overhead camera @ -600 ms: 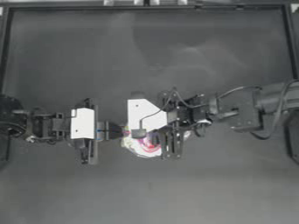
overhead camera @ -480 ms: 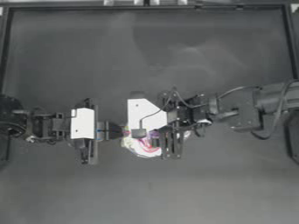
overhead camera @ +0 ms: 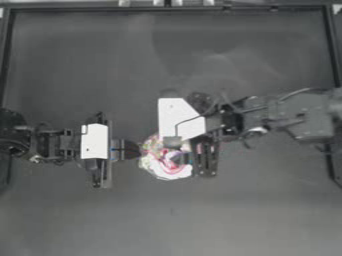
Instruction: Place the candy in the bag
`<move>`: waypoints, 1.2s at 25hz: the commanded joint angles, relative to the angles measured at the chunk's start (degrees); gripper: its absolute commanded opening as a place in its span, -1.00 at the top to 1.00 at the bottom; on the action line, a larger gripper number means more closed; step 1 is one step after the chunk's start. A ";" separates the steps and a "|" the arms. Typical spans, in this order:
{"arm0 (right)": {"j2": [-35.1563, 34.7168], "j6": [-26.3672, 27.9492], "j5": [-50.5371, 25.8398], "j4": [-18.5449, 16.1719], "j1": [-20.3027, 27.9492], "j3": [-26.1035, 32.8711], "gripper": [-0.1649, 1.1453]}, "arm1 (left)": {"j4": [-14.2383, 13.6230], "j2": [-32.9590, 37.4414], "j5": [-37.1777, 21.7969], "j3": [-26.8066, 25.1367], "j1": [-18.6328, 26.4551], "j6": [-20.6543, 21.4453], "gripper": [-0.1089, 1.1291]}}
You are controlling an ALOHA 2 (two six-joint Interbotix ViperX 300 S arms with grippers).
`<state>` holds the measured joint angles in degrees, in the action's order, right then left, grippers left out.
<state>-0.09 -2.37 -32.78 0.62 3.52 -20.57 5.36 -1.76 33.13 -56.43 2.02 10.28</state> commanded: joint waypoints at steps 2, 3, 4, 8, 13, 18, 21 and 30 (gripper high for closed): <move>7.82 0.26 1.76 -0.79 0.00 -2.20 -0.58 | -0.26 5.27 -0.44 0.79 -0.18 1.14 0.76; 9.05 0.26 2.72 -1.05 0.00 -3.08 -0.58 | -0.26 6.06 -0.88 0.79 -0.18 1.58 0.76; 10.37 0.44 3.87 -1.14 0.00 -4.04 -0.58 | -0.26 6.68 -1.32 0.79 -0.18 1.85 0.76; 14.41 1.05 7.38 -0.97 0.09 -8.09 -0.58 | -0.26 8.35 -3.60 0.88 -0.09 2.02 0.76; 17.23 2.46 8.61 -1.32 0.09 -10.90 -0.58 | -0.35 9.93 -4.13 0.97 -0.18 2.11 0.76; 18.28 2.81 9.23 -1.32 0.00 -11.95 -0.58 | -0.09 12.30 -4.22 0.97 -0.18 3.78 0.76; 18.37 2.81 9.40 -1.32 0.00 -12.13 -0.58 | 0.00 13.80 -4.75 0.79 -0.18 4.31 0.76; 18.72 2.72 9.32 -1.49 0.00 -12.39 -0.58 | 0.00 16.70 -7.12 -0.70 -0.18 4.22 0.76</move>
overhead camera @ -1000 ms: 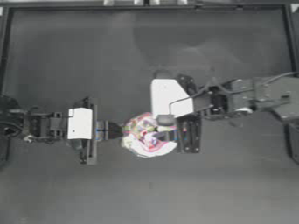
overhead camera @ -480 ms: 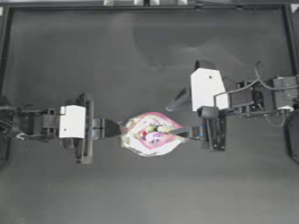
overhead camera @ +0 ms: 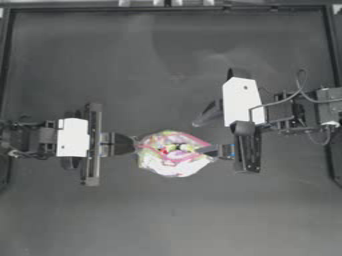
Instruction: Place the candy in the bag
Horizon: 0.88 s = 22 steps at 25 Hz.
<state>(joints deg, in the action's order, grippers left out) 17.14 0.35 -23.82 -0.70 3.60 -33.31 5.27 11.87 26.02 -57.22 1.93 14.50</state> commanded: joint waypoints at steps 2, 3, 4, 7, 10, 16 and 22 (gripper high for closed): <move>1.93 0.09 0.26 -0.09 -0.09 0.00 -0.58 | 0.09 3.87 0.00 -0.53 -0.09 0.00 0.76; 2.29 0.09 0.35 -0.09 -0.09 -0.18 -0.58 | 0.18 4.31 0.00 -0.88 -0.09 0.00 0.76; 2.46 0.09 0.35 0.00 -0.09 -0.44 -0.58 | 0.09 4.66 0.00 -1.23 -0.09 -0.09 0.76; 3.08 0.09 0.44 0.18 -0.09 -0.79 -0.58 | 0.53 5.19 0.00 -1.67 -0.09 -0.09 0.76; 3.16 0.18 0.44 0.26 -0.09 -0.79 -0.58 | 0.62 5.01 -0.18 -2.11 -0.09 -0.09 0.76; 3.16 0.09 0.44 -0.09 -0.09 -0.88 -0.58 | 0.62 5.01 -0.79 -2.20 -0.09 -0.18 0.76; 3.16 0.09 0.70 -0.09 -0.09 -1.23 -0.58 | 0.62 4.75 -1.05 -1.93 -0.62 -0.26 0.41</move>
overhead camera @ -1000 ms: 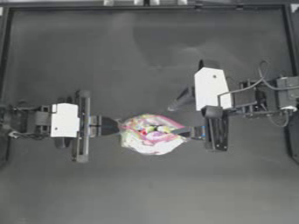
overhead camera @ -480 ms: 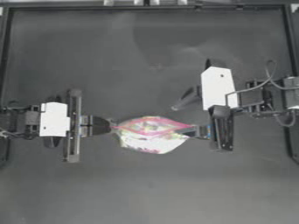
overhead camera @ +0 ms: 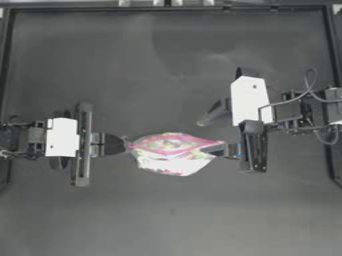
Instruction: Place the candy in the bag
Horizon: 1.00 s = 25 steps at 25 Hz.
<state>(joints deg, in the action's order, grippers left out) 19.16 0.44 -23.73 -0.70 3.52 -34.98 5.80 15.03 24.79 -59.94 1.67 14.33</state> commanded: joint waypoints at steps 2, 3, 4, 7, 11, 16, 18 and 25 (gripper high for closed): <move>1.14 0.00 1.05 -0.18 0.09 0.18 -0.58 | 0.09 1.41 0.18 0.97 -0.44 -0.26 0.08; 1.14 0.00 1.23 -0.09 0.00 0.09 -0.58 | 0.09 1.41 0.26 1.05 -0.44 -0.35 -0.12; 1.14 0.00 1.49 -0.09 0.00 0.00 -0.58 | 0.18 1.32 0.35 1.23 -0.35 -0.35 -0.37; 1.14 0.00 2.46 -0.18 0.00 -0.44 -0.58 | 1.23 0.97 0.35 1.76 -0.44 -0.53 -0.84; 1.14 -0.09 3.08 -0.18 0.00 -0.79 -0.58 | 1.85 0.88 0.26 1.76 -0.35 -0.53 -0.80; 1.23 0.00 3.16 -1.05 0.00 -0.88 -0.58 | 1.93 1.23 0.18 1.93 -0.35 -0.53 -0.76; 1.58 -0.09 3.69 -1.76 0.00 -1.23 -0.58 | 1.93 1.67 -0.09 2.02 -0.35 -0.44 -0.76; 5.27 0.00 11.43 -2.90 0.09 -5.63 -0.58 | 1.93 5.54 -4.48 2.55 0.09 -0.53 -0.76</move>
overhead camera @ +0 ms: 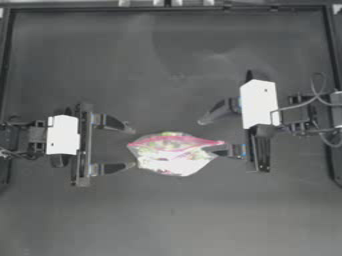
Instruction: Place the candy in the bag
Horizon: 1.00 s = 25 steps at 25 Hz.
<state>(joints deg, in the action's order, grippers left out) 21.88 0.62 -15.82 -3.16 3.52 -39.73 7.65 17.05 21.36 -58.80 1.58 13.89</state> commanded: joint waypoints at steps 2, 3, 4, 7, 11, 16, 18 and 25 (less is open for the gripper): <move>3.69 -0.18 6.24 -1.05 0.35 -2.55 -0.58 | 0.09 5.01 -1.49 1.41 0.26 -0.09 -0.74; 4.31 -0.18 7.65 -1.14 0.35 -3.43 -0.58 | 0.09 5.71 -1.76 1.41 0.26 -0.09 -0.73; 4.92 -0.18 8.79 -0.97 0.53 -4.22 -0.58 | 0.09 6.42 -2.02 1.32 0.26 -0.09 -0.73; 6.94 -0.18 11.51 -0.79 0.70 -6.24 -0.58 | 0.09 8.35 -3.16 1.32 0.26 0.00 -0.73; 8.35 -0.26 12.57 -1.14 0.79 -7.56 -0.58 | 0.09 10.90 -4.75 1.32 0.26 0.09 -0.72; 9.58 -0.26 13.01 -1.14 0.79 -9.23 -0.58 | 0.09 13.27 -6.15 1.14 0.26 0.09 -0.72; 10.28 -0.26 13.89 -0.97 0.79 -10.02 -0.58 | 0.09 14.06 -6.33 1.14 0.26 0.09 -0.72; 12.92 -0.26 15.29 -0.97 0.79 -12.22 -0.58 | 0.00 15.38 -7.12 0.97 0.26 0.18 -0.72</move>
<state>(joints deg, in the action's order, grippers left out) 33.57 0.35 -1.14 -4.13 4.22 -52.21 7.65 31.38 13.97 -58.62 1.76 13.97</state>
